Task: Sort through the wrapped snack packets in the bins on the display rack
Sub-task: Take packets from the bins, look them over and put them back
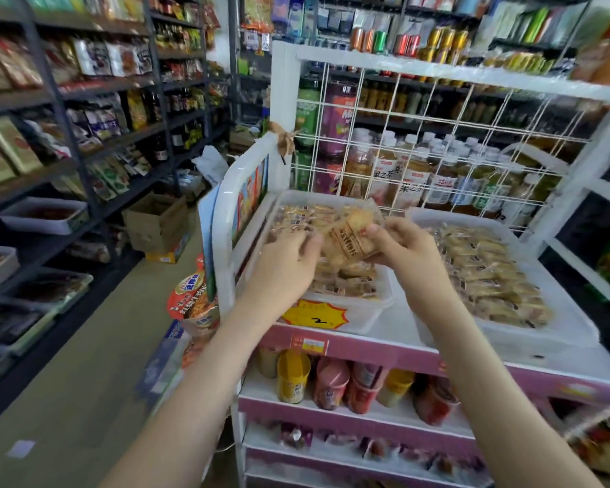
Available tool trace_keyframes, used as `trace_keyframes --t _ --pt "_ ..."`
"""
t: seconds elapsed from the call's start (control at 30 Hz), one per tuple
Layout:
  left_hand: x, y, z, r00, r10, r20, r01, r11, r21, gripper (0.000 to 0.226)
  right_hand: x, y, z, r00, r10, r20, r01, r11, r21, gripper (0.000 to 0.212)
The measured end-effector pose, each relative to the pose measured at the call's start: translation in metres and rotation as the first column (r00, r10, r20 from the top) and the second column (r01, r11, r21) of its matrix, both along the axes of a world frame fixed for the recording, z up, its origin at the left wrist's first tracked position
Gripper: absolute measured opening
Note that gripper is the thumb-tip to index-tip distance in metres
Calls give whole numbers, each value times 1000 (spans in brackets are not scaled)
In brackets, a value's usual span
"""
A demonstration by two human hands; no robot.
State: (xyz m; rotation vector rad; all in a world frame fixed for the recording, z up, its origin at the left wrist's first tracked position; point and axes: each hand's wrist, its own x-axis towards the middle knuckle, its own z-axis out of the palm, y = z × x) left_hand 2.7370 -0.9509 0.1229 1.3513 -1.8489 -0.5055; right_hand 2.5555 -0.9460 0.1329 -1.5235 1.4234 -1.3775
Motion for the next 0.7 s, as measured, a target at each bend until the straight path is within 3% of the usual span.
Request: trace_keyframes --t 0.1,0.23,0.33,0.43,0.63,0.7 --pt "-6 43 -7 954 -13 -301 32 998 59 26 4 48 -15 968 33 249 -43 998 35 38" --pt "-14 109 -27 813 39 -582 103 972 210 15 5 117 -41 920 98 379 -123 991 43 35" --pt "-13 157 -46 756 125 -643 146 925 351 9 5 164 -65 886 58 460 -109 990 84 26" --pt "-6 196 -66 724 256 -641 114 872 476 9 11 203 -91 907 -27 420 -63 978 197 28" --pt "6 248 -78 706 310 -636 116 836 536 5 25 257 -107 864 -85 497 -65 959 276 16" --pt "11 257 -77 733 289 -615 108 844 525 8 25 264 -110 935 -135 327 45 962 270 19"
